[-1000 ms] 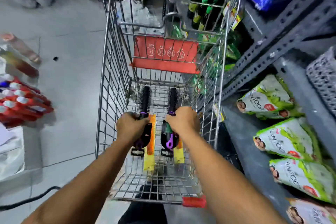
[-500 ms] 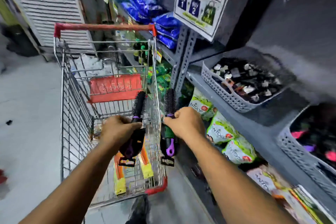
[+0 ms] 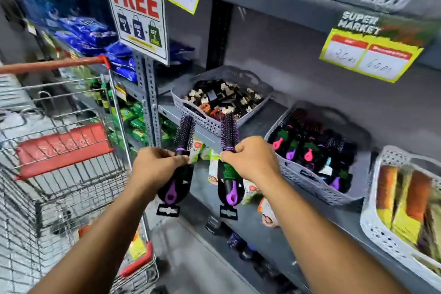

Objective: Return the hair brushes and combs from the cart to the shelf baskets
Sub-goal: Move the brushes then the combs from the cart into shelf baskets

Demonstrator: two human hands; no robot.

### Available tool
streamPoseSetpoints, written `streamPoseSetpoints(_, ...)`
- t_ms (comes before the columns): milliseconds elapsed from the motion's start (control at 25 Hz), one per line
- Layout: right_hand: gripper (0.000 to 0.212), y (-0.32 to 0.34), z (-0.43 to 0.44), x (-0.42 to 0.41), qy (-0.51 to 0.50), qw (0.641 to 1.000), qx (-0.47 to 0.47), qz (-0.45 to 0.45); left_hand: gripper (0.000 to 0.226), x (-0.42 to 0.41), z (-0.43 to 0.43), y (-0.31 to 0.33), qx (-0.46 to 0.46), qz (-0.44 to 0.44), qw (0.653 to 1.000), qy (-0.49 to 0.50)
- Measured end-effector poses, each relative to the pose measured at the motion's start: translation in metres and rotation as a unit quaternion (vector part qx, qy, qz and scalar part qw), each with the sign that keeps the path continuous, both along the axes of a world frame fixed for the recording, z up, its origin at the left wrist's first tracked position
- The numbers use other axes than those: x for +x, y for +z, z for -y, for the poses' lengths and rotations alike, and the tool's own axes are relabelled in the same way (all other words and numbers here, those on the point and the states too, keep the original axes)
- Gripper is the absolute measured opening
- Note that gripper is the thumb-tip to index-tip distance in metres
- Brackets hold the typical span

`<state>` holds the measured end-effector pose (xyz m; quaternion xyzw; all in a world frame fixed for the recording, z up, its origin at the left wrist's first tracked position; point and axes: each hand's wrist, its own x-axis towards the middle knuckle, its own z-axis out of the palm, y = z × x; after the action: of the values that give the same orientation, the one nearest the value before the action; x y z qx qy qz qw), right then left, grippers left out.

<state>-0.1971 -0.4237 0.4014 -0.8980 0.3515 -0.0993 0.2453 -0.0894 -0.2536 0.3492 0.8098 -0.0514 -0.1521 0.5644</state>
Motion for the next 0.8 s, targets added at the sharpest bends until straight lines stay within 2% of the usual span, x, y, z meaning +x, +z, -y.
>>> streamPoseSetpoints(200,0.05,0.012,0.046,-0.035,-0.064,0.998,0.011,0.011,0.035,-0.018,0.061,0.018,-0.02,-0.009,0.997,-0.079)
streamPoseSetpoints(440,0.055,0.033,0.096,-0.069,-0.133,0.991,0.002,0.02,0.026,-0.032,0.142,0.053,-0.028,-0.004,0.982,-0.185)
streamPoseSetpoints(560,0.056,0.043,0.124,-0.083,-0.165,0.986,-0.013,0.011,0.057,-0.037,0.189,0.062,-0.037,0.003,0.97,-0.242)
streamPoseSetpoints(640,0.055,0.046,0.145,-0.093,-0.193,0.981,-0.027,-0.002,0.063,-0.042,0.222,0.065,-0.029,0.008,0.963,-0.266)
streamPoseSetpoints(800,0.05,0.047,0.189,-0.114,-0.247,0.967,-0.034,-0.053,0.029,-0.063,0.274,0.075,0.023,0.029,0.954,-0.299)
